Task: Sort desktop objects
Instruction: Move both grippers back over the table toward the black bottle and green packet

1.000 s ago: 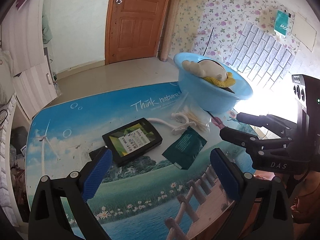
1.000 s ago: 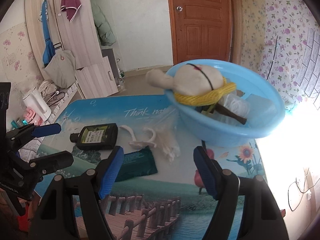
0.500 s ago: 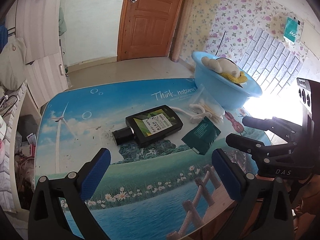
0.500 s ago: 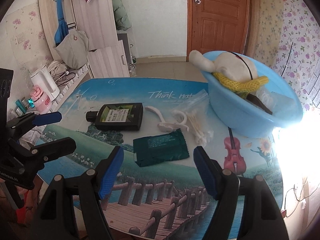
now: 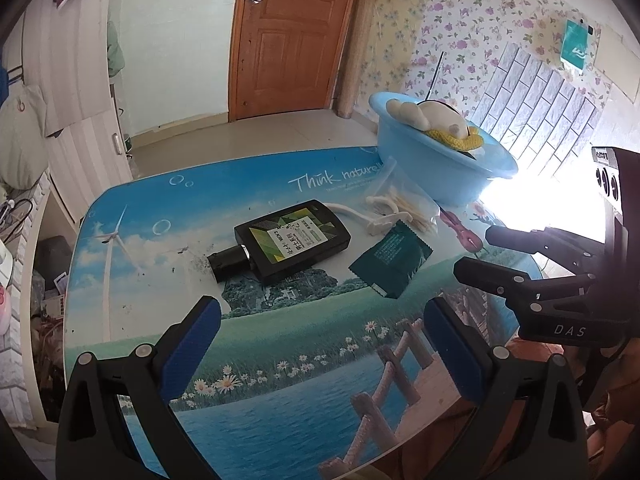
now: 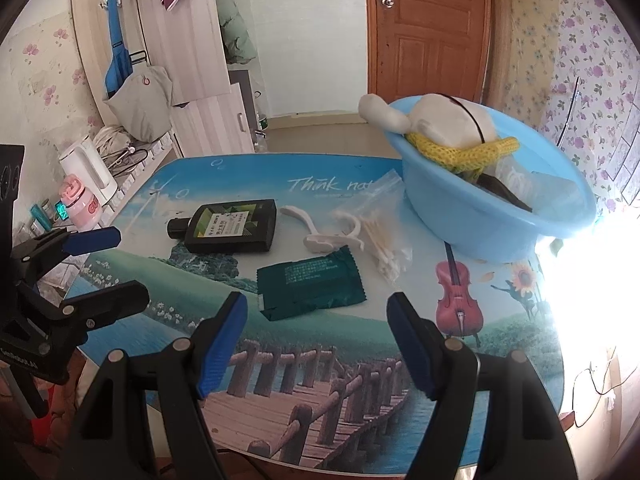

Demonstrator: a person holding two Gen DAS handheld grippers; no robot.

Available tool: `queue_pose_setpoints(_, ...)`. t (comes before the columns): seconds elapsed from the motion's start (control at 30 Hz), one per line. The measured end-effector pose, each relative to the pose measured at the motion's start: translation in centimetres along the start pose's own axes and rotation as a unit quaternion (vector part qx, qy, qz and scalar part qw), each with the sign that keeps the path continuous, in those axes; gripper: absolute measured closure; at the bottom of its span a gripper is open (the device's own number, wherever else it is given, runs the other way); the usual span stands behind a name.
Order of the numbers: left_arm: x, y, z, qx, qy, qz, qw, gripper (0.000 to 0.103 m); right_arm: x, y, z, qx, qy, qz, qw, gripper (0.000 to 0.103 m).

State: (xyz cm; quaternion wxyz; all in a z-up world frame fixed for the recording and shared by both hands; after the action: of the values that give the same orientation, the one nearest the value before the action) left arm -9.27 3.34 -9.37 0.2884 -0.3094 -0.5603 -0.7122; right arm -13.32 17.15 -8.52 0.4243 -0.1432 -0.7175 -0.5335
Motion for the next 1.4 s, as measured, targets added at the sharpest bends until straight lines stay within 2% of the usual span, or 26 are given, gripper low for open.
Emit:
queue_pose_setpoints(0.83, -1.0, -1.3, 1.6, 0.002, -0.017, -0.024, 0.9996, 0.001, -1.5, -0.1, 3.0, -0.006, -0.042, -0.005, 0.999, 0.031)
queue_pose_setpoints(1.4, -1.1, -1.5, 1.3, 0.003, -0.014, -0.026, 0.9996, 0.001, -1.8, -0.2, 3.5, -0.008, -0.048, -0.007, 0.999, 0.031)
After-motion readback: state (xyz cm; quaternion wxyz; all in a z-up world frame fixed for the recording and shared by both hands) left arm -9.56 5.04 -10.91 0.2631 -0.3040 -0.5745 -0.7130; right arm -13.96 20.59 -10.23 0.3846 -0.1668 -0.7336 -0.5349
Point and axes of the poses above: each gripper's, at about its wrist camera, not at the fingertips, and y roughly against the way its jaws point, z to its right, x to its top, the point moved 10 cm from there along -y, roughly the way its jaws point, and after that the axes turned 9 degrees about z, right-handed, at the moved point
